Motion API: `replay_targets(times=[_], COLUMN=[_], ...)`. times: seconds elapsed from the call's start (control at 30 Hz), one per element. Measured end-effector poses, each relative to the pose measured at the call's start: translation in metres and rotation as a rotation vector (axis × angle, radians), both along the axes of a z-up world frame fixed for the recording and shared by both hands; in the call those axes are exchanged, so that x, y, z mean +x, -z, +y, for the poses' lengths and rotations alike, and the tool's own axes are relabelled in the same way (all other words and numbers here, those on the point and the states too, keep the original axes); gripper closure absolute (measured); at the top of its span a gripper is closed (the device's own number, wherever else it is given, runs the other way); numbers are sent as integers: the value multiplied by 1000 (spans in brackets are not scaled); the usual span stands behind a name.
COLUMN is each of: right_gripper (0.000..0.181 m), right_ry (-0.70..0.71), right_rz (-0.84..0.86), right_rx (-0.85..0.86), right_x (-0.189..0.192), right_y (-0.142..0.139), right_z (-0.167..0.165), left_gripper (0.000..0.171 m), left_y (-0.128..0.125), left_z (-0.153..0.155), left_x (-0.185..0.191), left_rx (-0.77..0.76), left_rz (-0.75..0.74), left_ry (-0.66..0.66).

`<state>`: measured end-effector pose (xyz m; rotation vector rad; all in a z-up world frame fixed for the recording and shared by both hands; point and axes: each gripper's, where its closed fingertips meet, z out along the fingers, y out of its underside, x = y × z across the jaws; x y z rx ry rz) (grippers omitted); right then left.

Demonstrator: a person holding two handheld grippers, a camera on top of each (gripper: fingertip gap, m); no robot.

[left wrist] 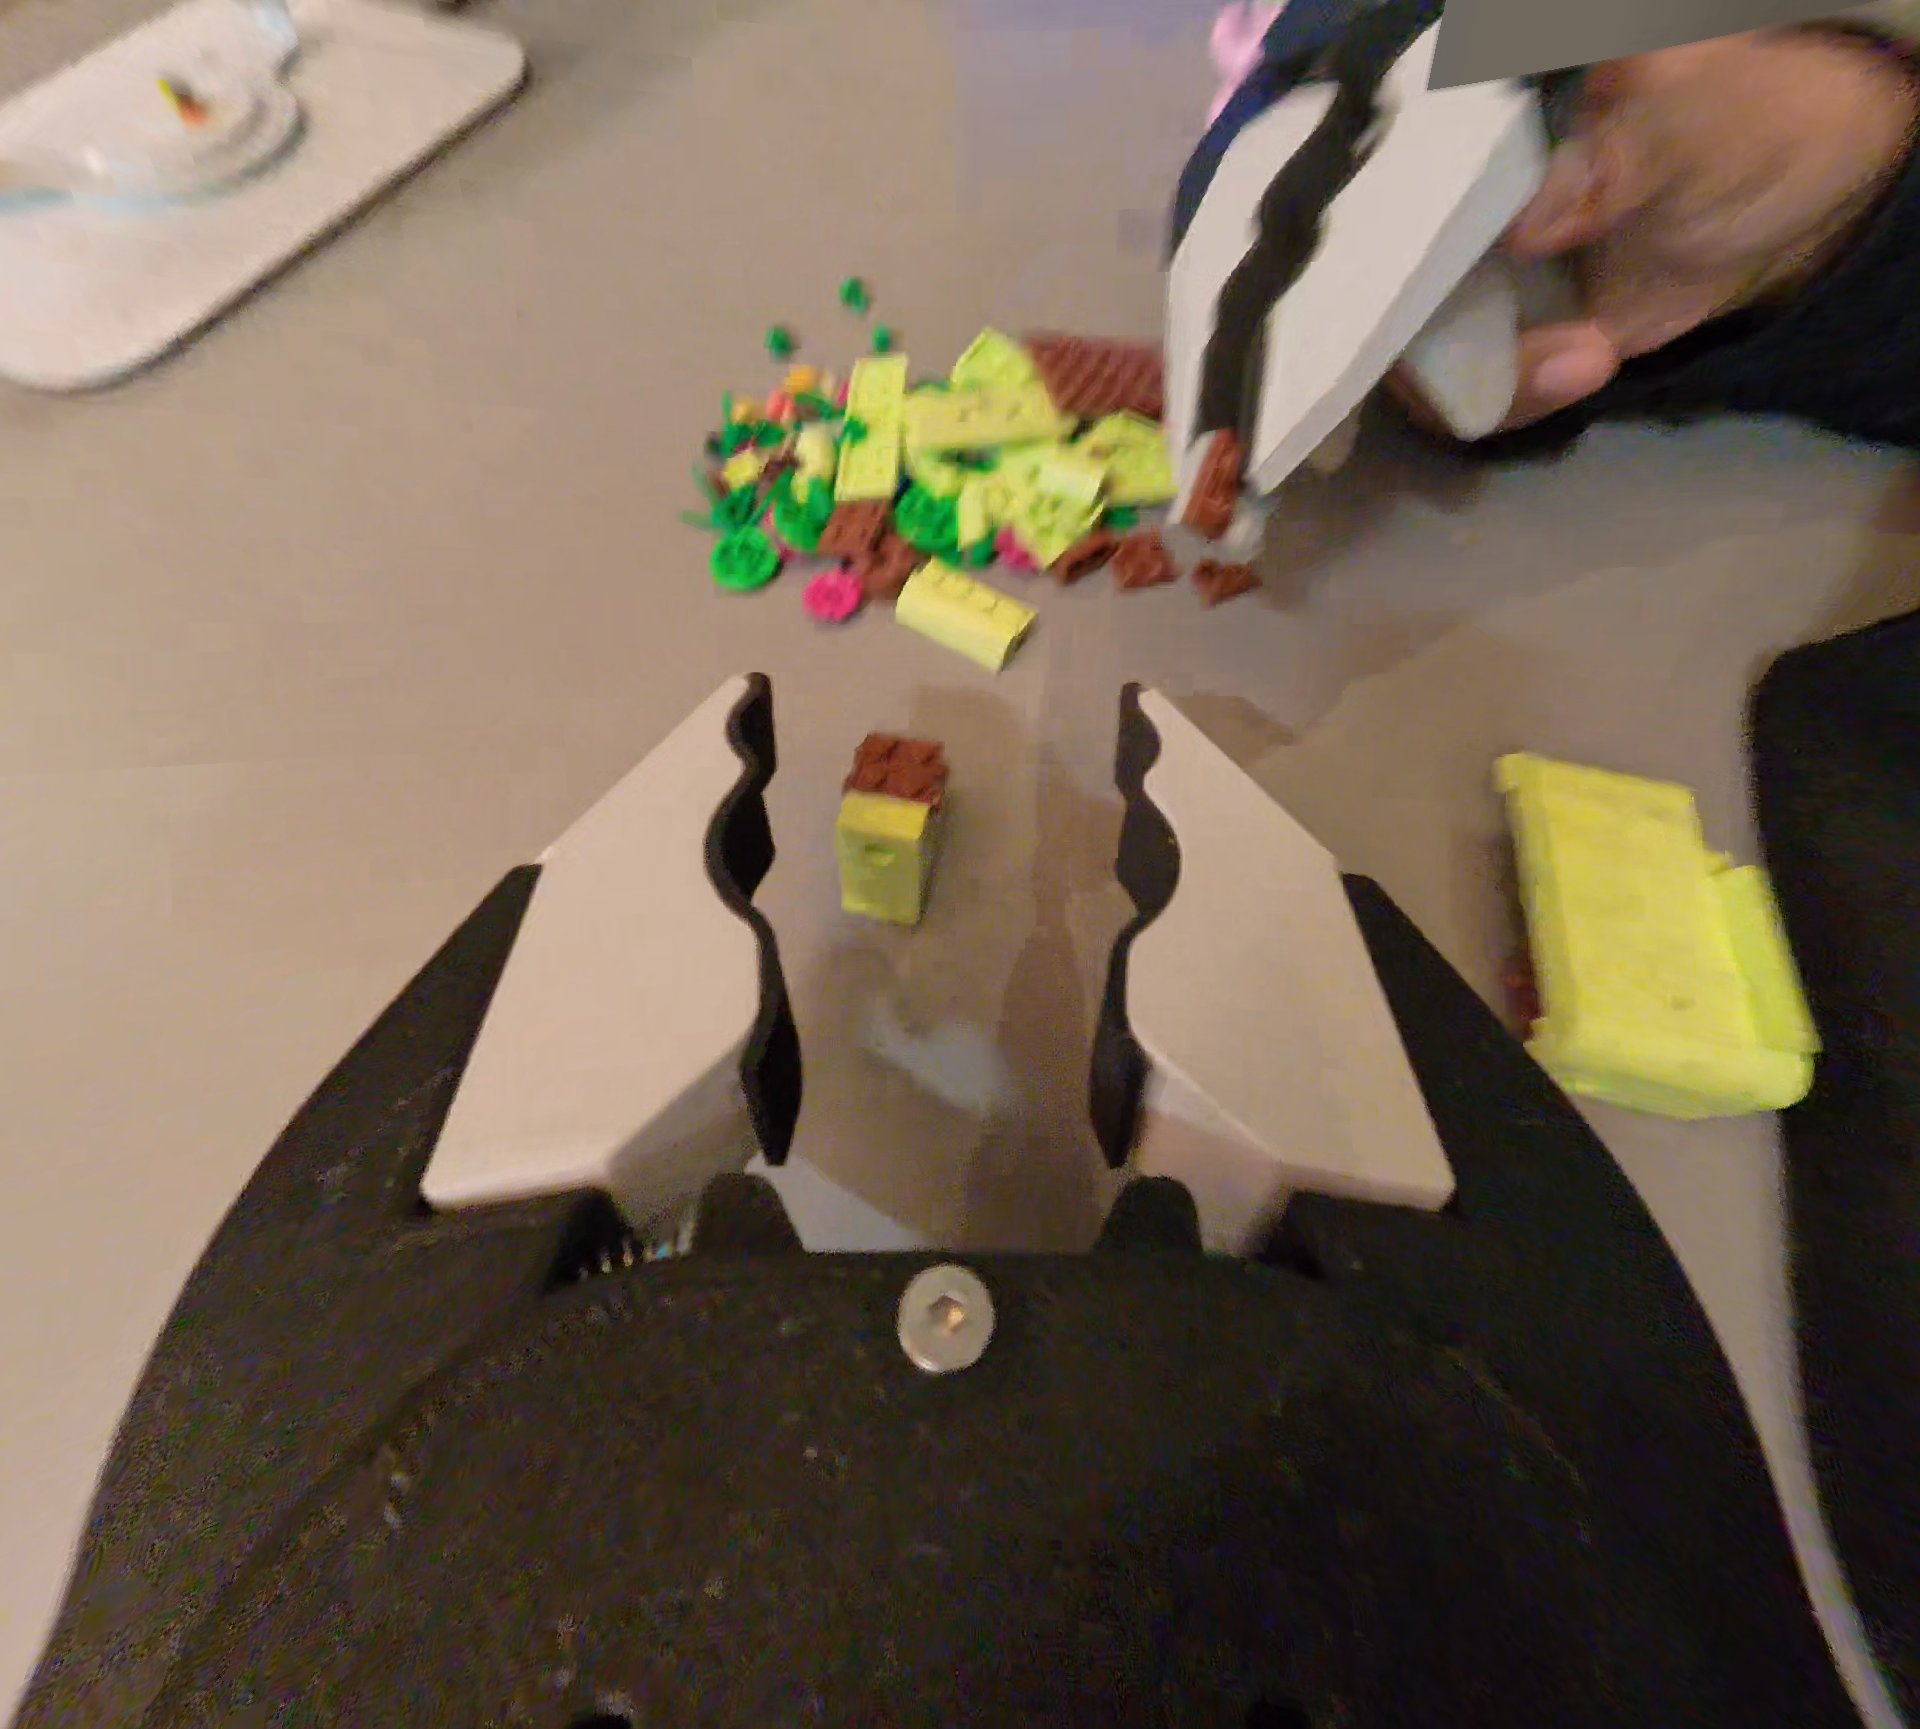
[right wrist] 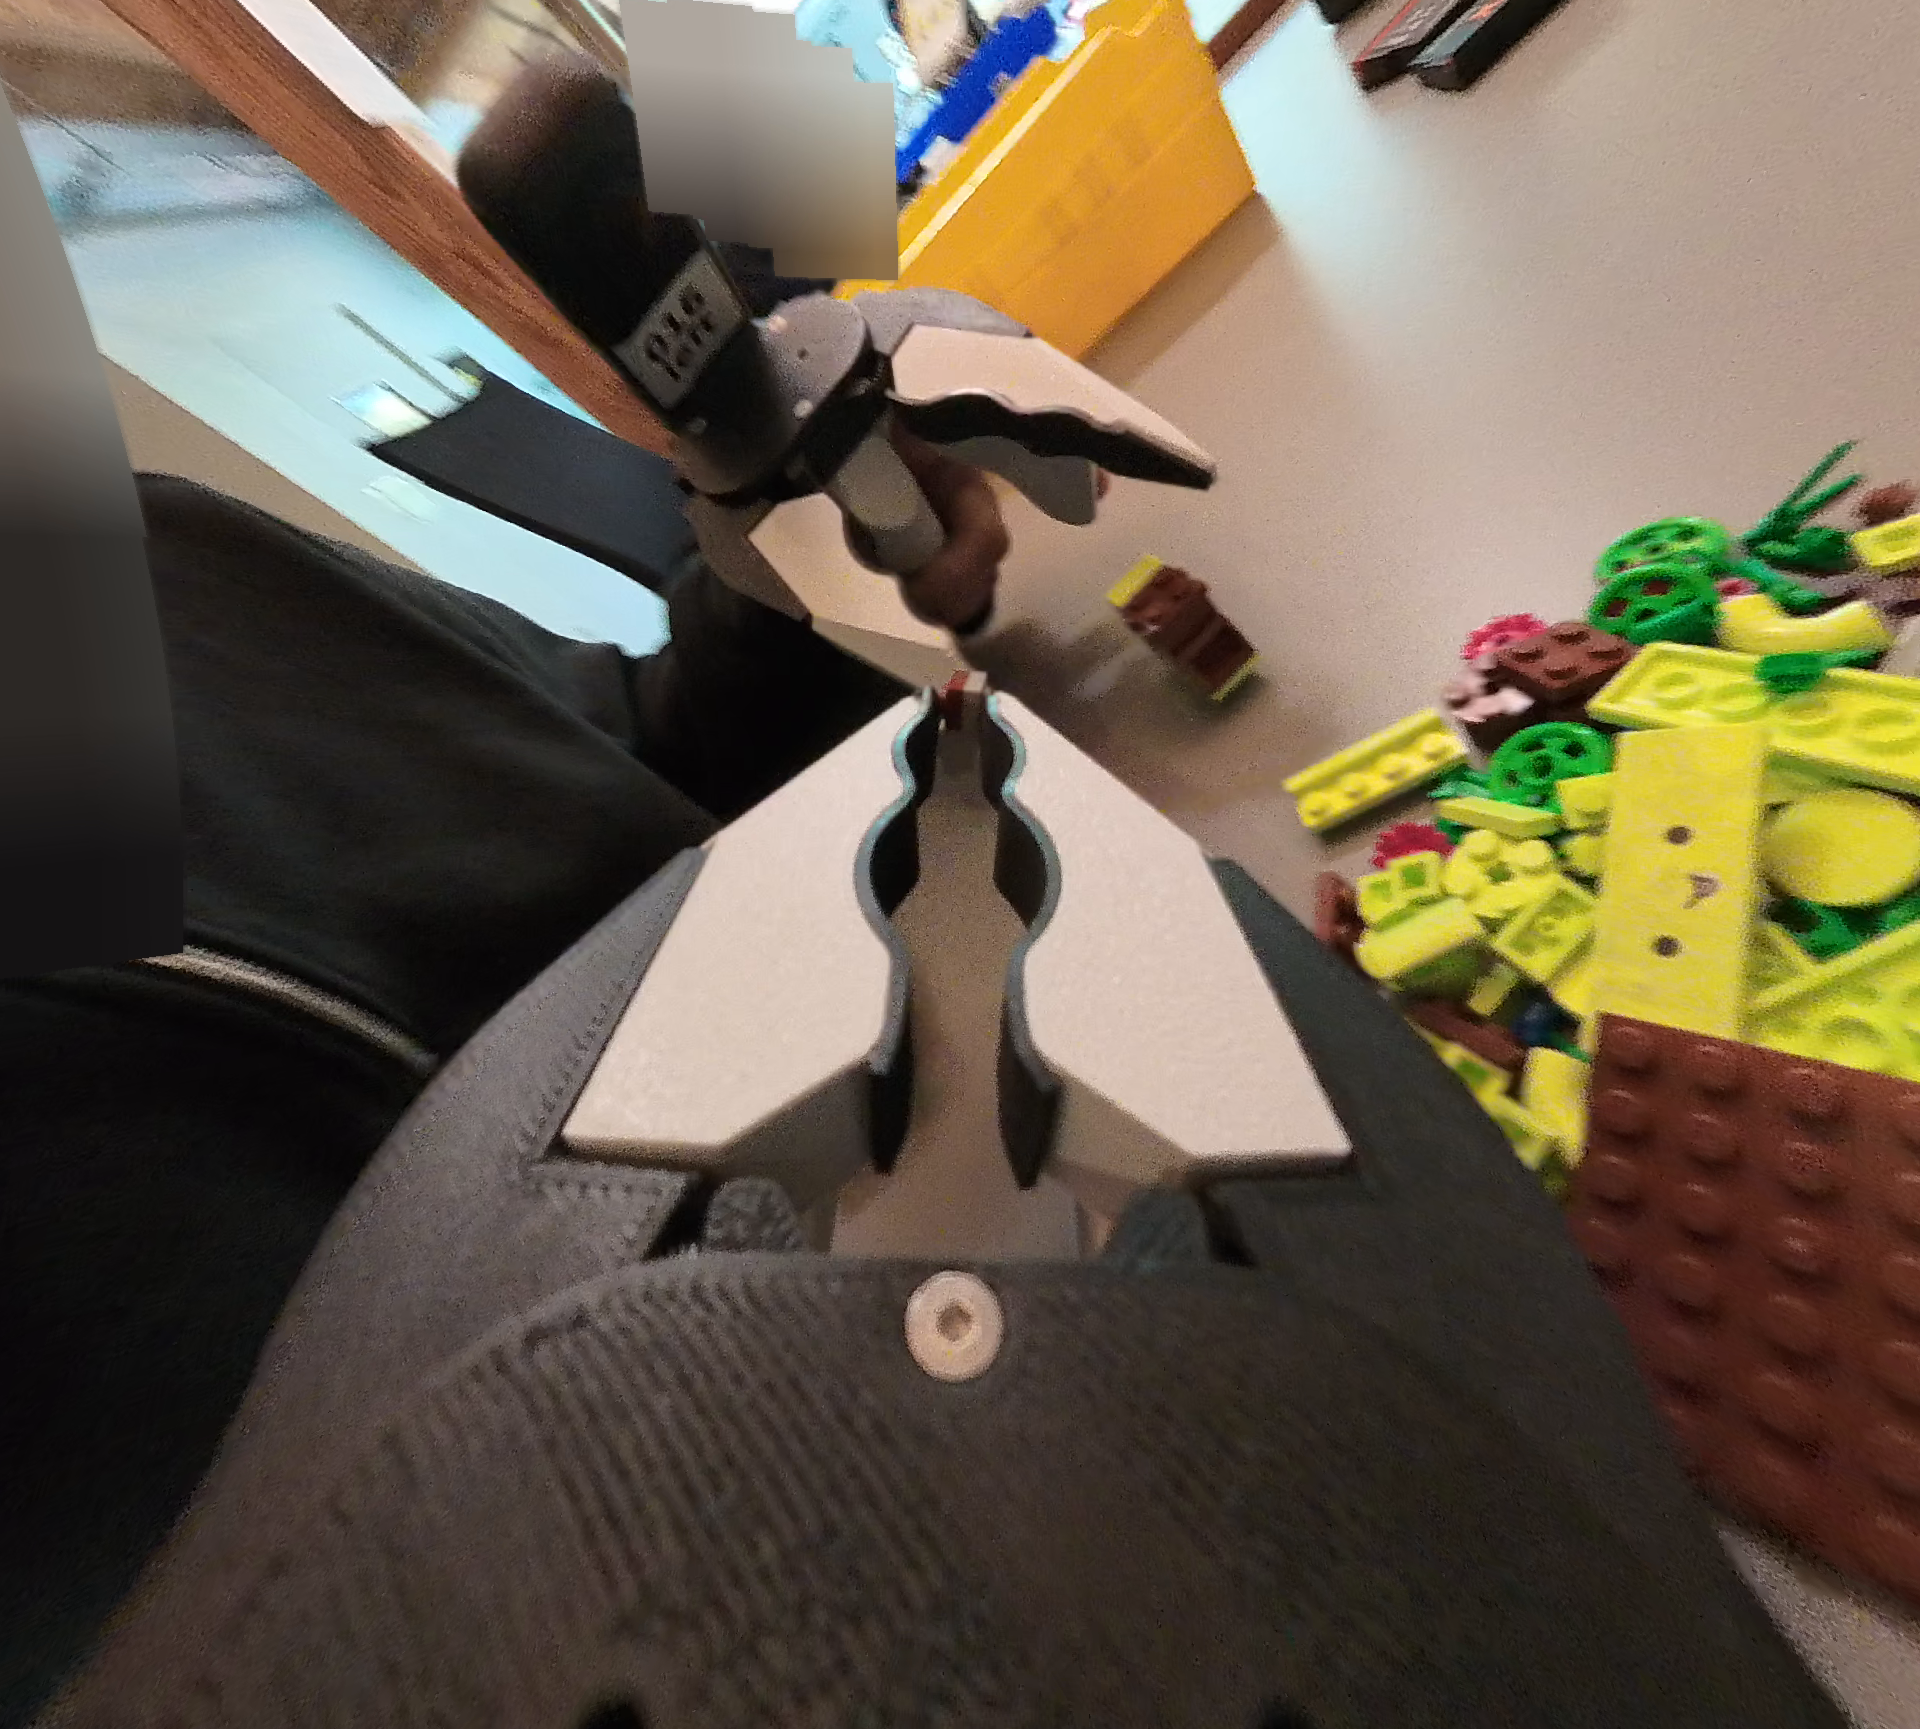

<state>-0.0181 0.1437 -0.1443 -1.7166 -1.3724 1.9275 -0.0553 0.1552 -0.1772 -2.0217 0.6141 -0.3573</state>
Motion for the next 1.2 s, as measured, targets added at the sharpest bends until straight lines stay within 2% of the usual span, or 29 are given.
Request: replay_targets(times=[0.07,0.13,0.23,0.33,0.5,0.57,0.73,0.87,0.93,1.0,1.07,1.2], right_gripper=[175,176,175,175,175,176,175,160,152,153,151,148], right_ry=[-49,-123,-246,-366,-536,-556,-549,-461,-375,-280,-156,16], right_rz=[32,50,61,22,-41,-52,-55,-38,-6,40,99,195], right_rx=[-141,-287,-515,-659,-665,-652,-657,-668,-630,-515,-304,217], right_x=[4,9,17,23,34,36,35,26,21,18,14,10], right_y=[-11,-20,-32,-35,-32,-31,-29,-27,-27,-28,-29,-32], right_z=[-3,-8,-16,-29,-58,-62,-61,-47,-33,-18,-5,3], left_gripper=[109,124,134,135,139,148,154,154,155,155,155,155], left_y=[-24,-42,-54,-59,-62,-60,-58,-56,-53,-50,-48,-51], left_z=[-8,-22,-32,-44,-64,-71,-68,-54,-44,-32,-23,-16], left_x=[18,37,50,66,84,89,88,79,71,61,53,50], left_rx=[97,178,243,219,189,186,224,262,259,242,202,81], left_rz=[-96,-173,-220,-314,-394,-381,-324,-274,-255,-248,-293,-522], left_ry=[95,211,278,369,497,541,524,436,372,290,226,173])
